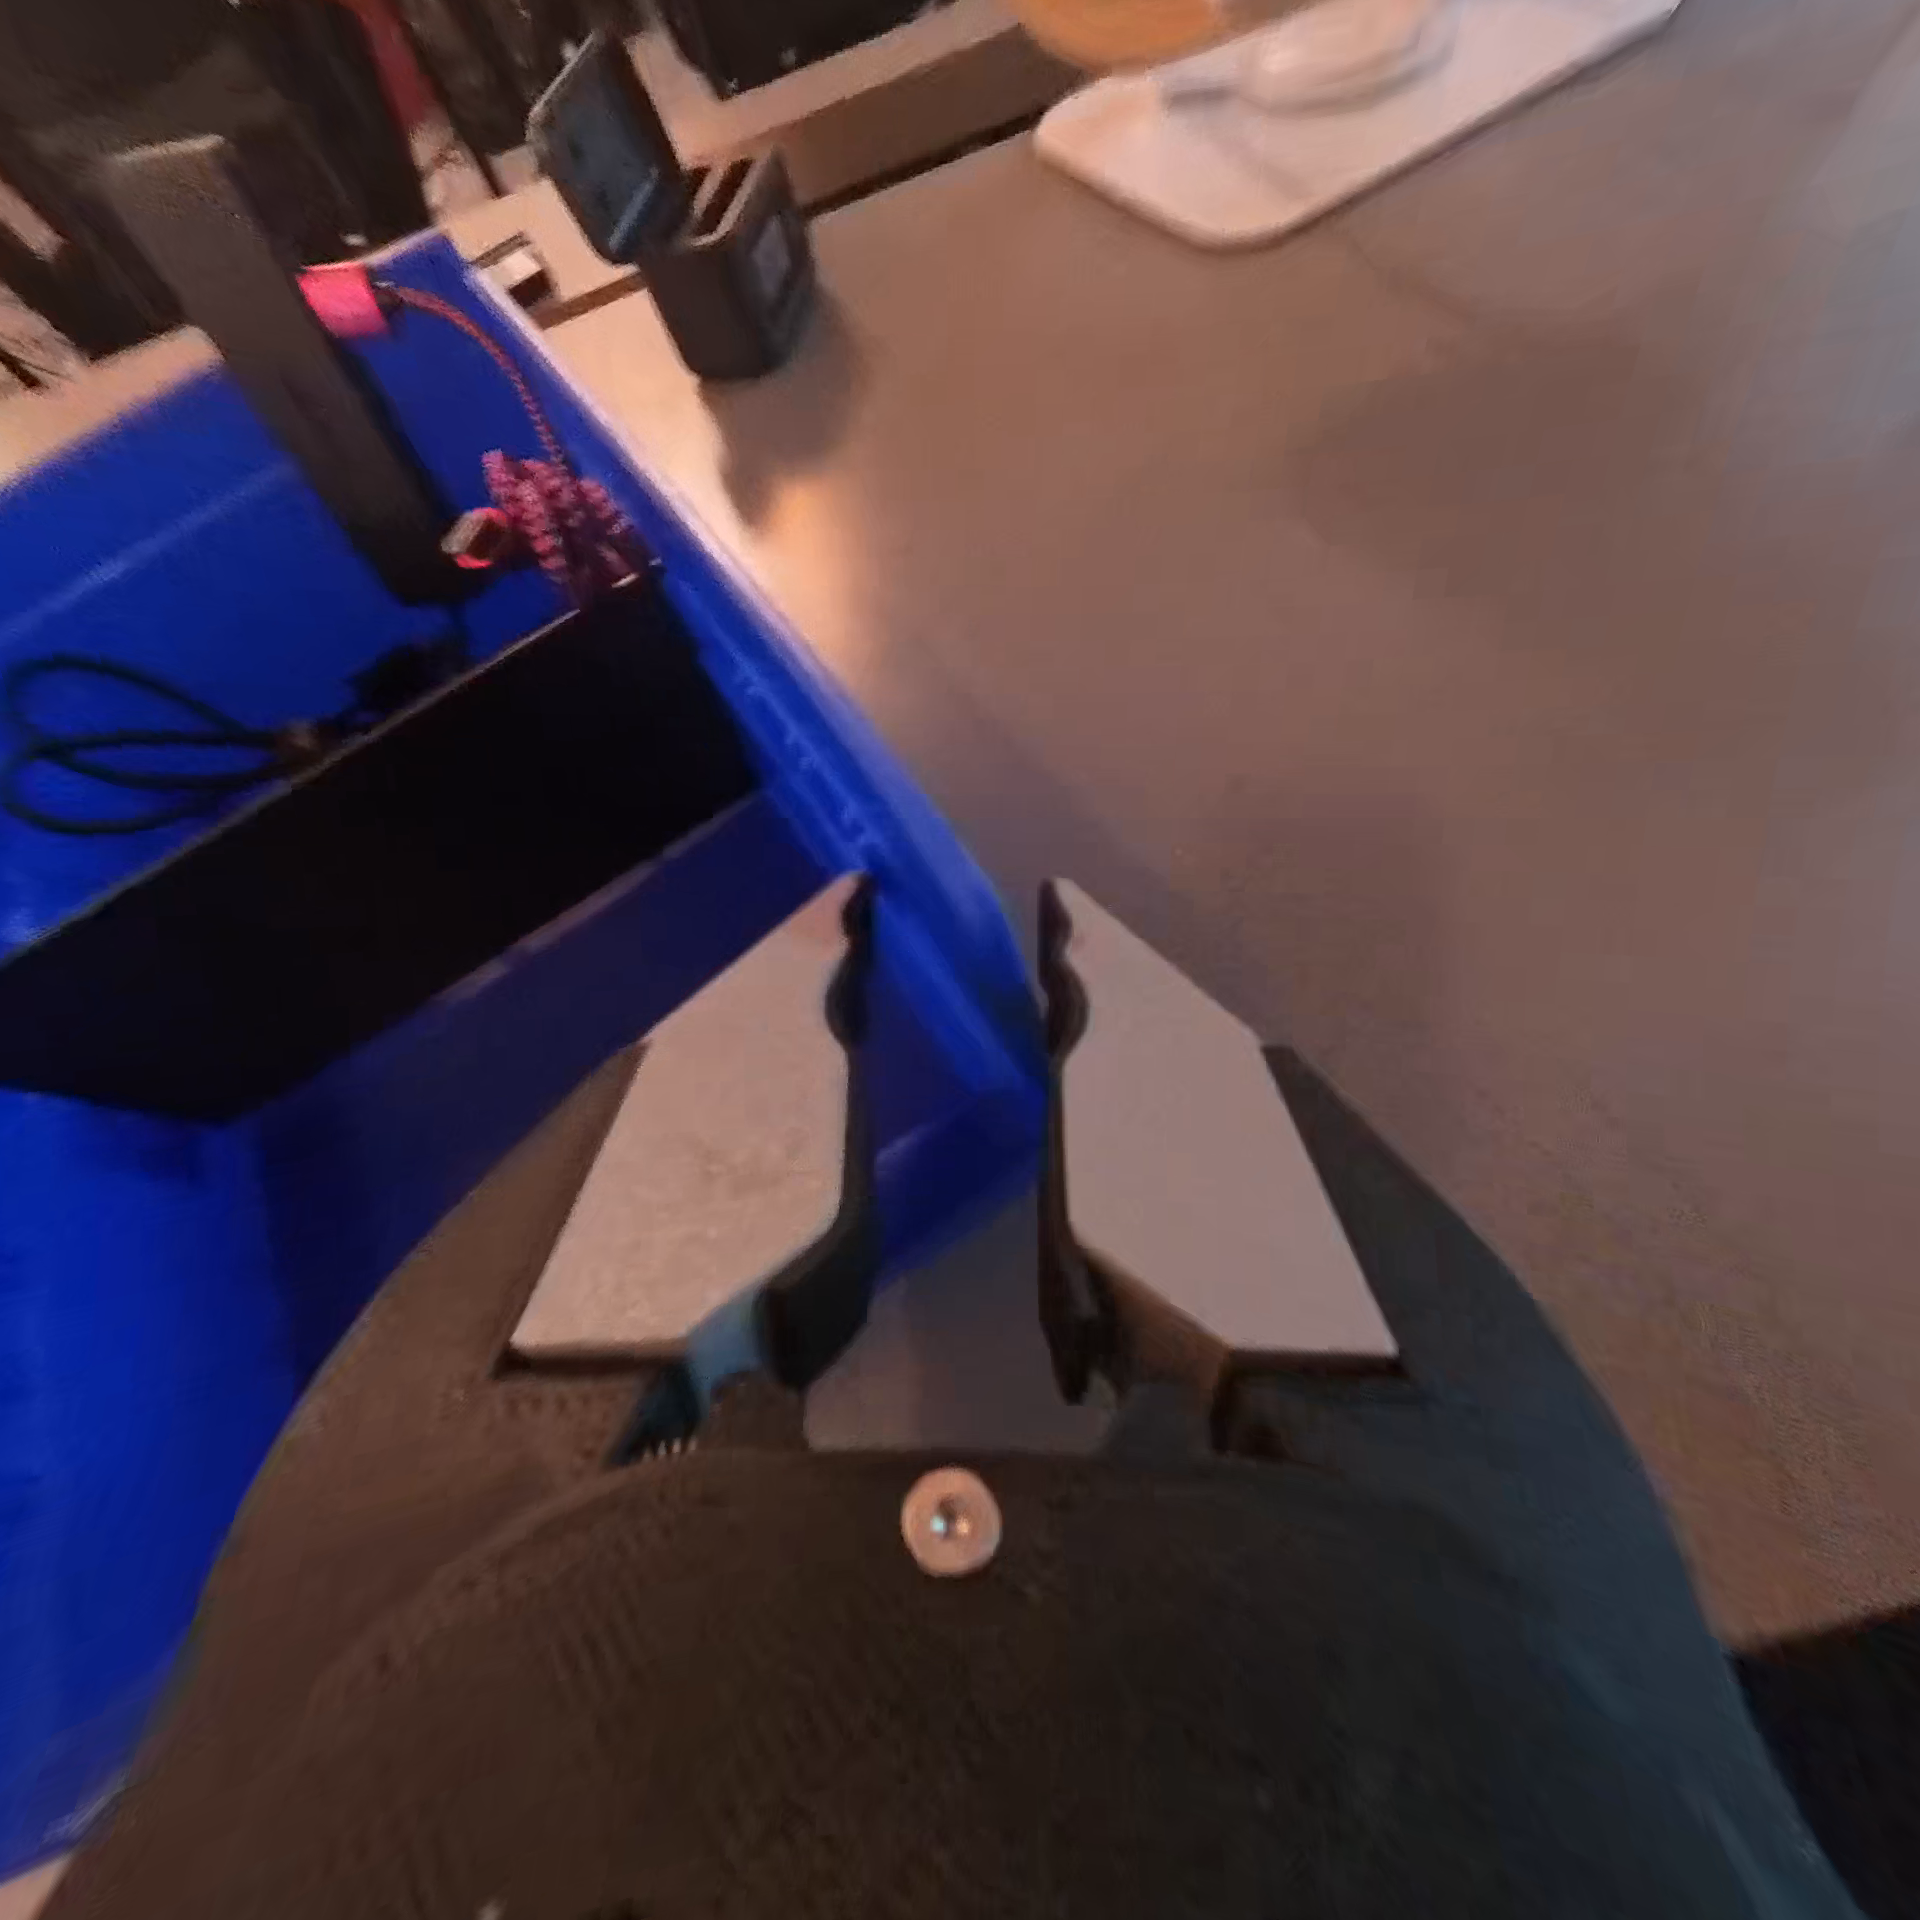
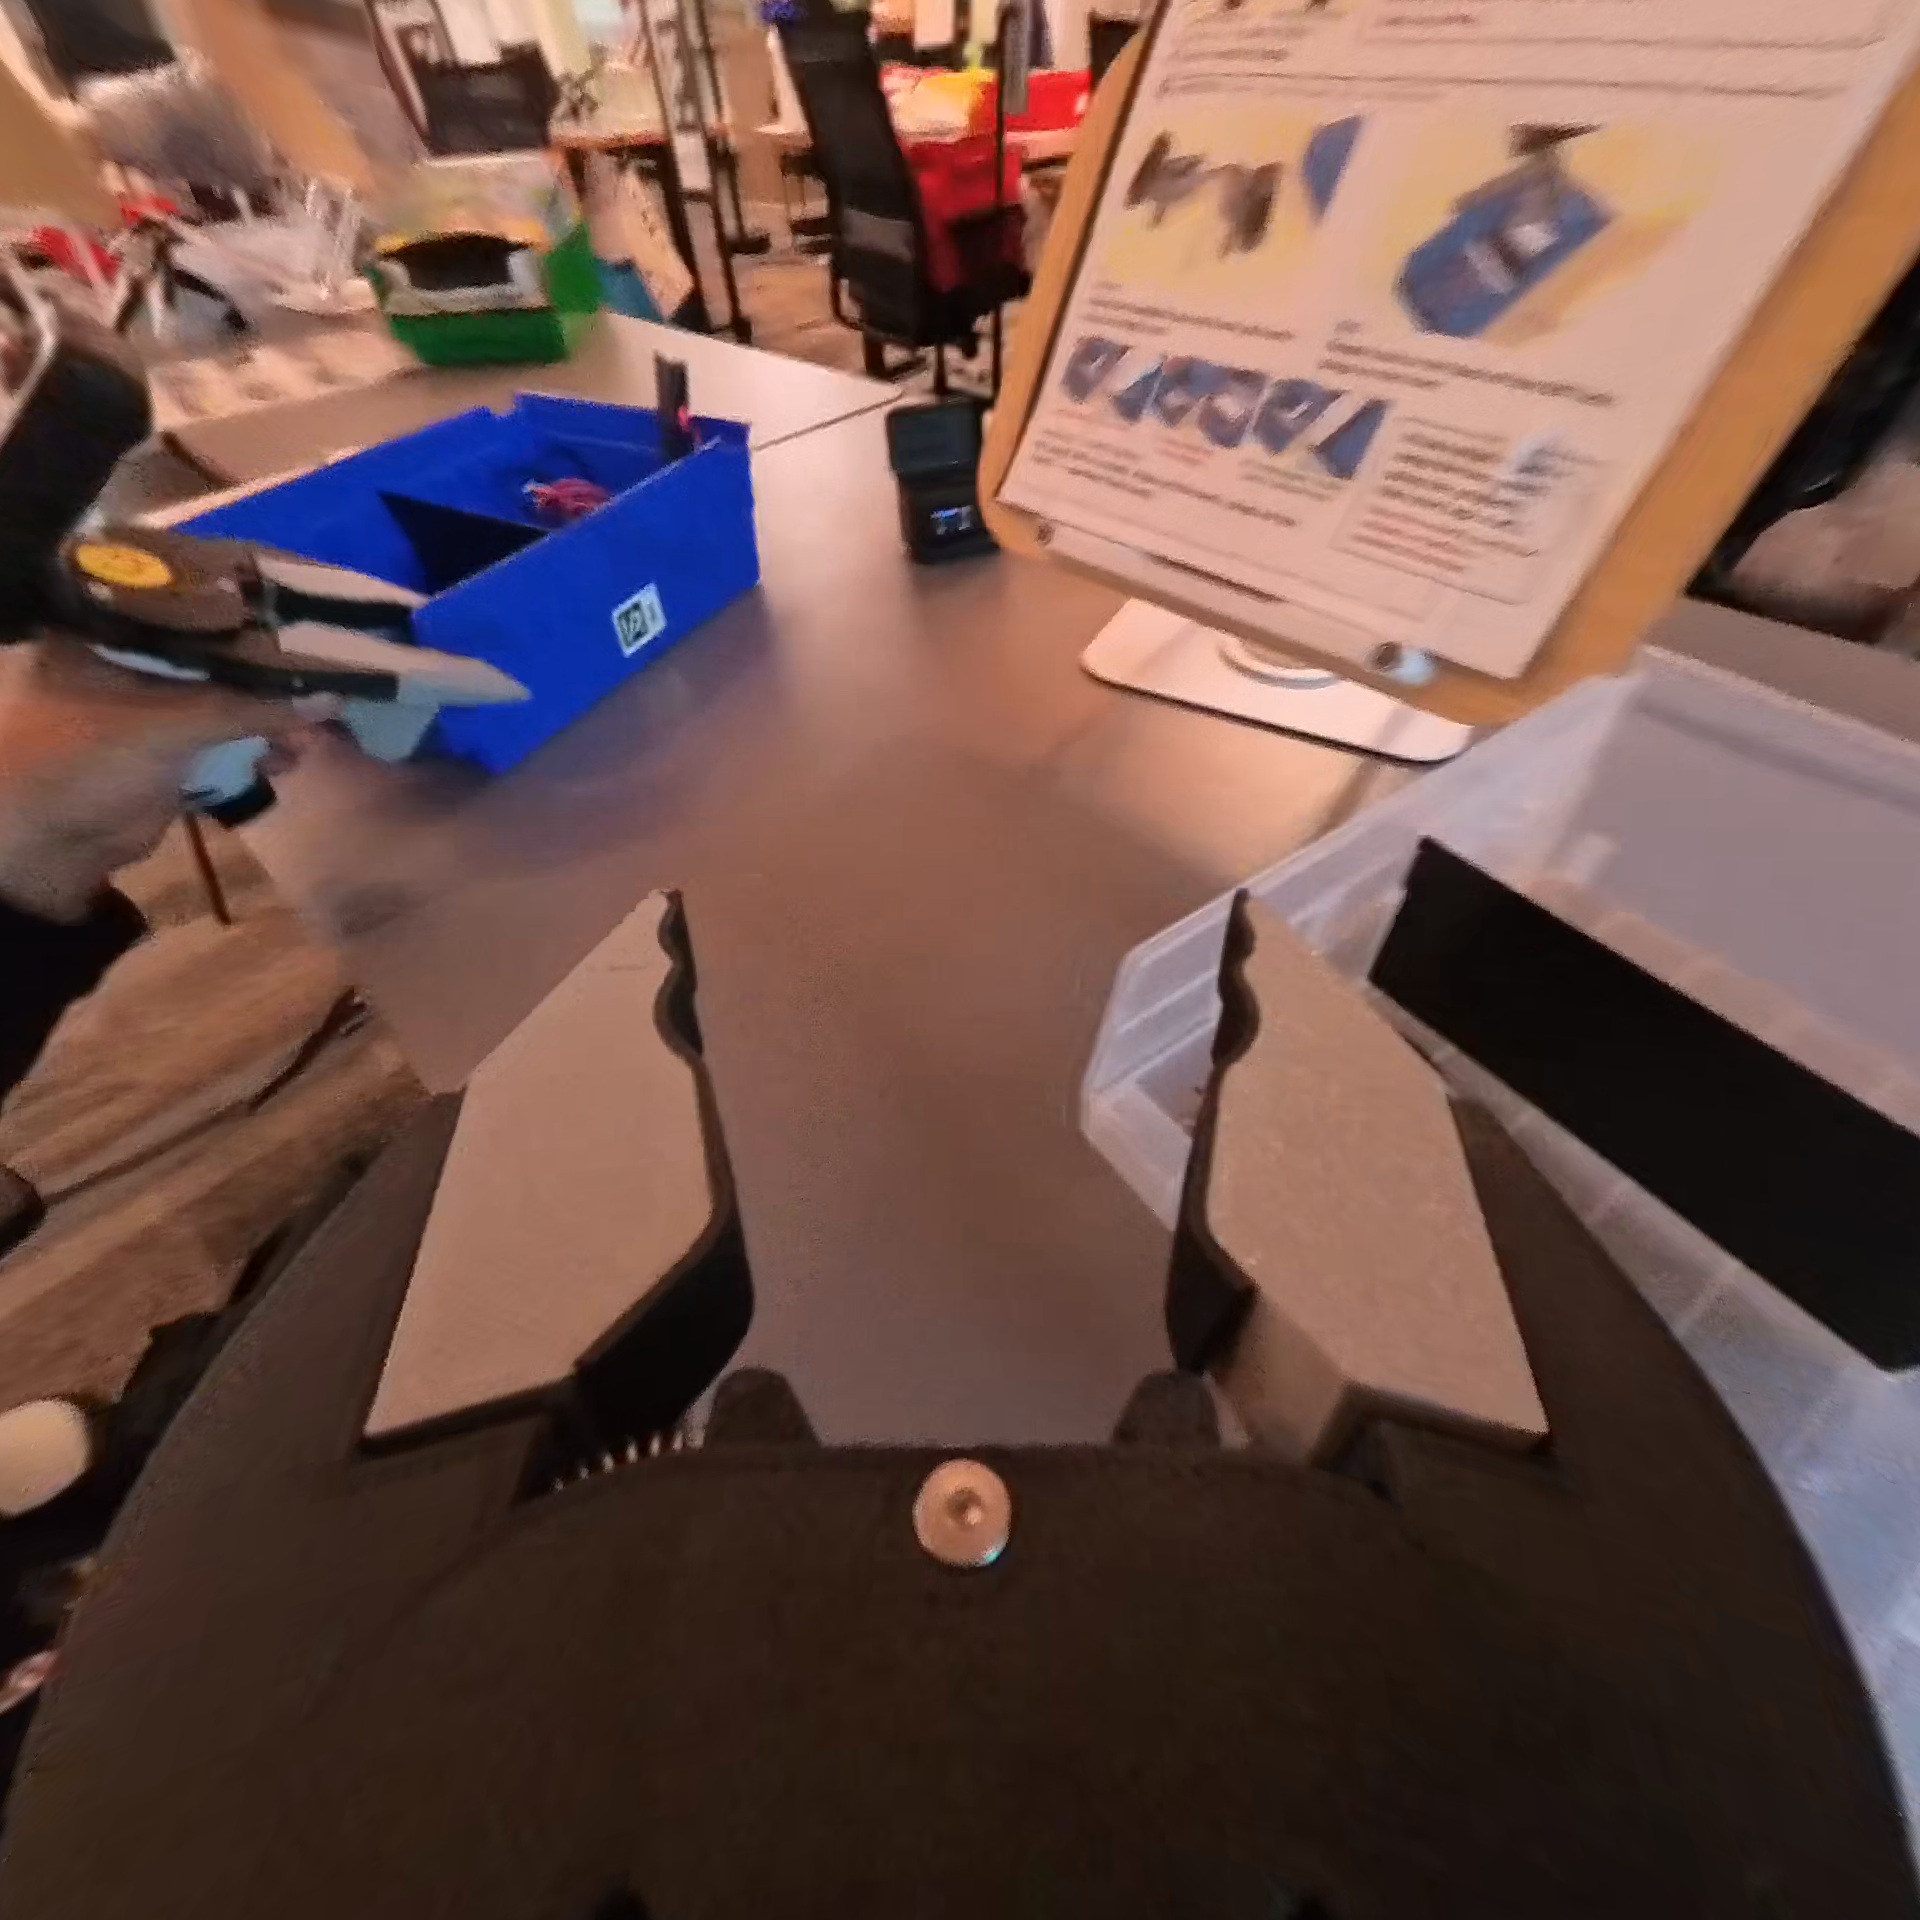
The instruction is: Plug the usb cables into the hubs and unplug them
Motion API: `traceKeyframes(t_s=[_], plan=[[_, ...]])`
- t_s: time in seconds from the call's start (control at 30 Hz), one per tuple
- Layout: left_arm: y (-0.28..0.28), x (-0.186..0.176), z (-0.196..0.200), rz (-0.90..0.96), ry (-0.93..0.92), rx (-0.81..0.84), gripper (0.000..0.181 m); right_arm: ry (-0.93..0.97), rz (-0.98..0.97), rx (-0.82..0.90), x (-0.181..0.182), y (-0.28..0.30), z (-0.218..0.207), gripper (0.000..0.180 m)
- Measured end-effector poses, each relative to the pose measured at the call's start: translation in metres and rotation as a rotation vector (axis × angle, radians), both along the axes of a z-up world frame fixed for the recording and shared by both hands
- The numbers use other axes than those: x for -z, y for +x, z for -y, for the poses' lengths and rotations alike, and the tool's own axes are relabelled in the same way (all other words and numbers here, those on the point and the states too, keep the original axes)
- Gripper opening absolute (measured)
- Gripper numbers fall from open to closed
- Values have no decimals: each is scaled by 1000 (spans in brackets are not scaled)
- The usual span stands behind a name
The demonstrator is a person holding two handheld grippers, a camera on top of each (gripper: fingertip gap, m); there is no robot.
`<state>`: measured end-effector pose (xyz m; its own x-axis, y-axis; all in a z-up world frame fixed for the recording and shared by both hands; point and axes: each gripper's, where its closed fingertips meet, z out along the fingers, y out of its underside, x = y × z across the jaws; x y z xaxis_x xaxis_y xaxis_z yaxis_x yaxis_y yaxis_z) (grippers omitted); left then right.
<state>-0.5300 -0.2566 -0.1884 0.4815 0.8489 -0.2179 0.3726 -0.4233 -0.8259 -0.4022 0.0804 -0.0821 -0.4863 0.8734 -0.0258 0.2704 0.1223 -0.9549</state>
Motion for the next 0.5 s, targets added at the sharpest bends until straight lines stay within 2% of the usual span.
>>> traceKeyframes(t_s=[0.07,0.2,0.33,0.37,0.43,0.5], plan=[[7,0,12,11,-83,35,25,88,12,50,19,-14,4,103],[22,3,51,50,-160,-24,13,178,-6,213,44,-49,-5,97],[38,-2,69,84,-131,-19,7,353,35,345,72,-73,-23,89],[41,-2,68,84,-124,0,7,390,36,378,76,-77,-31,84],[43,0,67,84,-131,19,9,440,62,410,87,-79,-47,53],[42,1,62,82,-143,33,10,409,97,389,94,-77,-54,55]])
